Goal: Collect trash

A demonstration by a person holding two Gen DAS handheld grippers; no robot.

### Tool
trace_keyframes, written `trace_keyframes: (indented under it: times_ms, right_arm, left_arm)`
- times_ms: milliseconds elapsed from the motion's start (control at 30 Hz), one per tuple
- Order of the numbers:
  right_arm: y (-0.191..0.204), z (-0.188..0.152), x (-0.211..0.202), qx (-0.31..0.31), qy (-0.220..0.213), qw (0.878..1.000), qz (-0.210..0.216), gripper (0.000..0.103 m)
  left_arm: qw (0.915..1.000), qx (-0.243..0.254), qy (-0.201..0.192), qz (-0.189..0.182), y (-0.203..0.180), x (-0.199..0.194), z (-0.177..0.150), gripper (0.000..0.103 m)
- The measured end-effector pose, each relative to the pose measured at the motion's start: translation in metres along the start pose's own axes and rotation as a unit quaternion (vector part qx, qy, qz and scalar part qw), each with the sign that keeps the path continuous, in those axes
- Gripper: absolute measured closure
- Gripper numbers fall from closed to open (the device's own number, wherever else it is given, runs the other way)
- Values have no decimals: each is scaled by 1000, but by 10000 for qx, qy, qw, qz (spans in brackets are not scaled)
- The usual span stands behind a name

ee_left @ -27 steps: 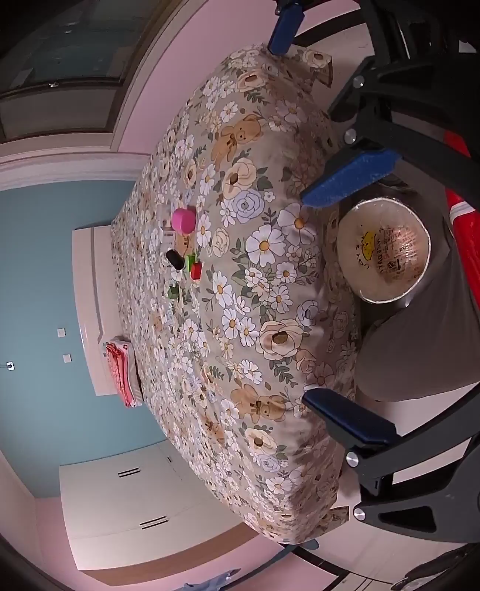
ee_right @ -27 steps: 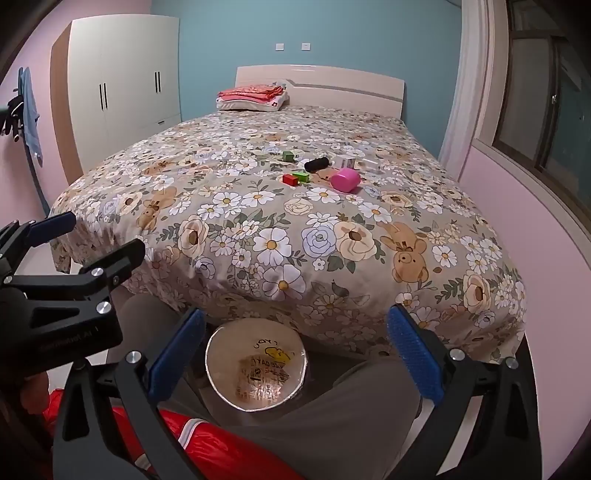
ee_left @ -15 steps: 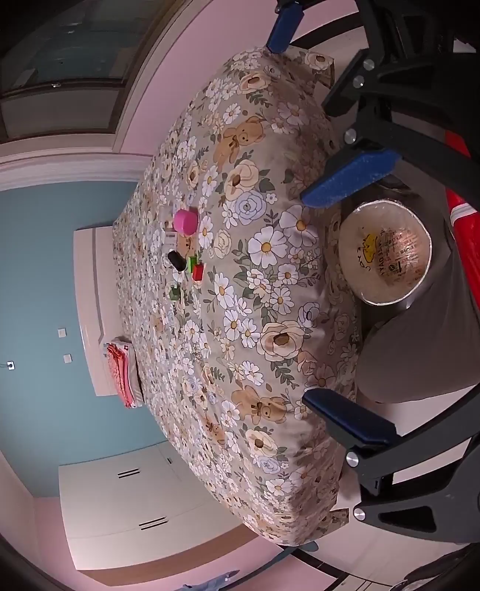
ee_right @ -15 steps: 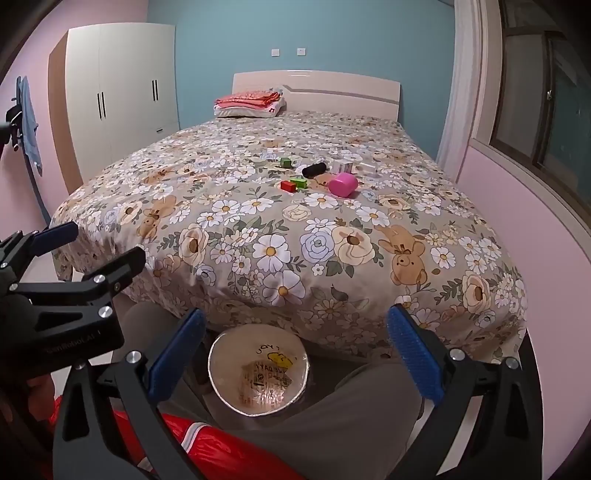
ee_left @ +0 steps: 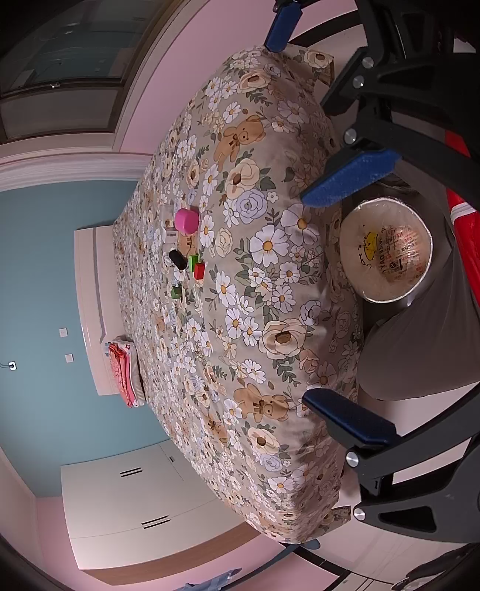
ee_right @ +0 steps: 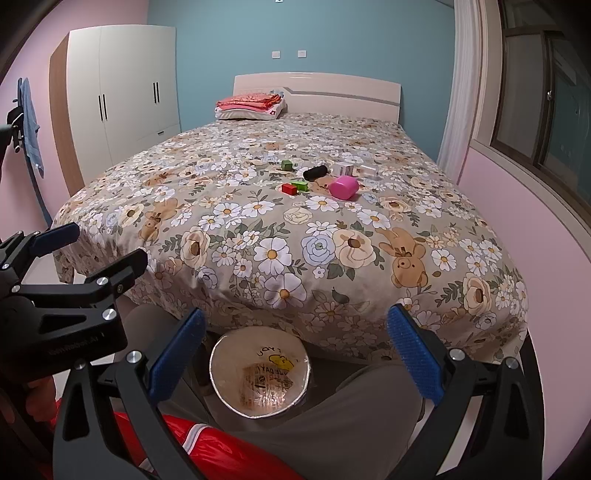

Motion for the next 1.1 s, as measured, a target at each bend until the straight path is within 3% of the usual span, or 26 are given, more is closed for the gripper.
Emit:
trace_keyframes:
  times_ms: [1100]
  right_arm:
    - [1, 0, 0, 17, -7, 10000, 9, 3]
  left_arm:
    - [10000, 19, 11, 10, -2, 1, 2, 7]
Point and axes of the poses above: each gripper's, at about its wrist camera, not at the fingertips, and x roughly the way its jaws point, y to its left, z to its top, the point moved 4 cm from there along x, roughly the way its jaws point, and after that the axes turned 3 degrees about y, right-handed, at the moved point
